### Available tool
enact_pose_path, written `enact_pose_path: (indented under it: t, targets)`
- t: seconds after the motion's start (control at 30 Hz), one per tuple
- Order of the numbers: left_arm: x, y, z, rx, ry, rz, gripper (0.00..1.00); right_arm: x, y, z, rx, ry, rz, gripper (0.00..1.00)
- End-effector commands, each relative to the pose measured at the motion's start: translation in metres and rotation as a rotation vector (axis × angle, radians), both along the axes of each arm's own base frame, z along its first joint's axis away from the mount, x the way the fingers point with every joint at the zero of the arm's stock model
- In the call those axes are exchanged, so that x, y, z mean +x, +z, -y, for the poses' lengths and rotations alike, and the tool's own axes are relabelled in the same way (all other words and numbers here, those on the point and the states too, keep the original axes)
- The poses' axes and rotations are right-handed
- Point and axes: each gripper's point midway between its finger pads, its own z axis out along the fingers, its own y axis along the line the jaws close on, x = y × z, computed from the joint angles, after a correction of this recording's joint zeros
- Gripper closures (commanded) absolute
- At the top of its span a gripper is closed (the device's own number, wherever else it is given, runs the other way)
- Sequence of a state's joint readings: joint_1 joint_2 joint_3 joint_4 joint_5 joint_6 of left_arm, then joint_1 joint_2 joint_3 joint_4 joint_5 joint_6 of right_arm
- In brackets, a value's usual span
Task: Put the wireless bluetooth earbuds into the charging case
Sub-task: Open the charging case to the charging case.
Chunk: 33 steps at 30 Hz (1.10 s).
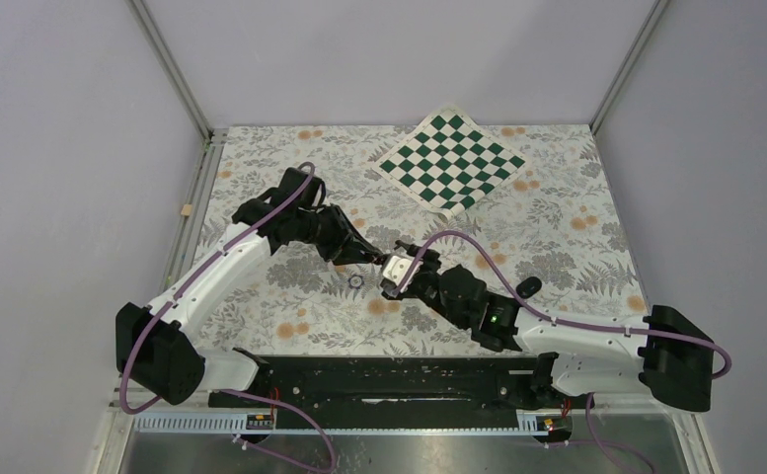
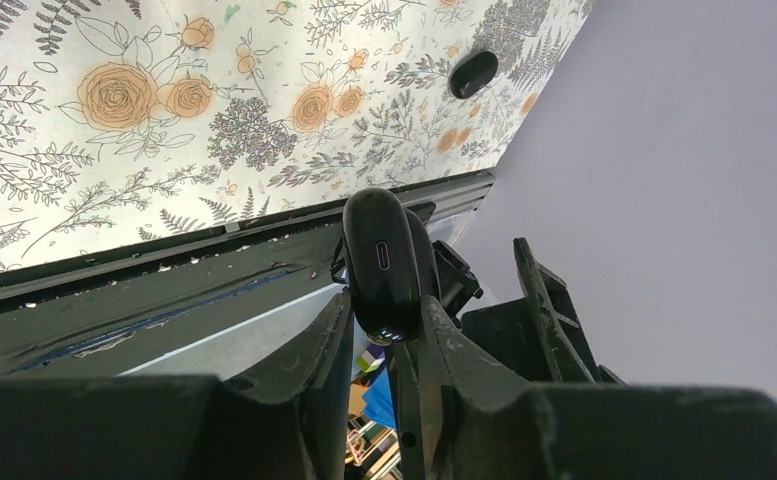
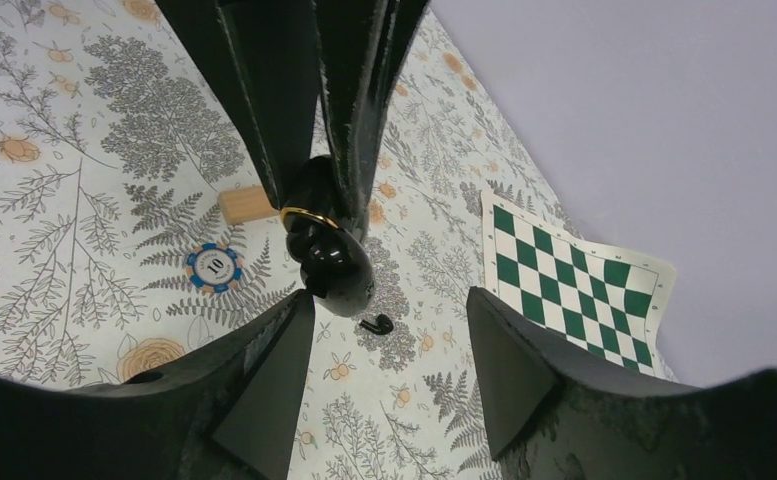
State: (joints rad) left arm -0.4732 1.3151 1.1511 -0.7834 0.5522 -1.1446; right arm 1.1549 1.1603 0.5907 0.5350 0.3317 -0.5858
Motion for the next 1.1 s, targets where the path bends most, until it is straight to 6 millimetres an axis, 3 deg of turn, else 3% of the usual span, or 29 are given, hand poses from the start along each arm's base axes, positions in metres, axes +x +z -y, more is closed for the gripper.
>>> enact_pose_path:
  t: [0.0,0.43,0.73,0.83,1.07]
  targets:
    - [-0.013,0.01,-0.001,-0.025,-0.025,0.001,1.0,0.015,0.024,0.018,0.079,-0.09,0.039,0.35]
    - [-0.013,0.01,-0.001,-0.024,-0.025,-0.001,1.0,0.018,0.025,0.031,0.122,-0.132,0.02,0.35]
    - [-0.011,0.008,0.0,-0.022,-0.025,-0.009,1.0,-0.003,0.018,0.046,0.129,-0.067,-0.043,0.36]
    - [-0.011,0.008,0.0,-0.022,-0.023,-0.008,1.0,-0.012,0.011,0.04,0.111,-0.009,-0.076,0.36]
    - [-0.01,0.007,0.0,-0.019,-0.019,-0.012,1.0,-0.023,0.005,0.001,0.08,0.088,-0.087,0.35]
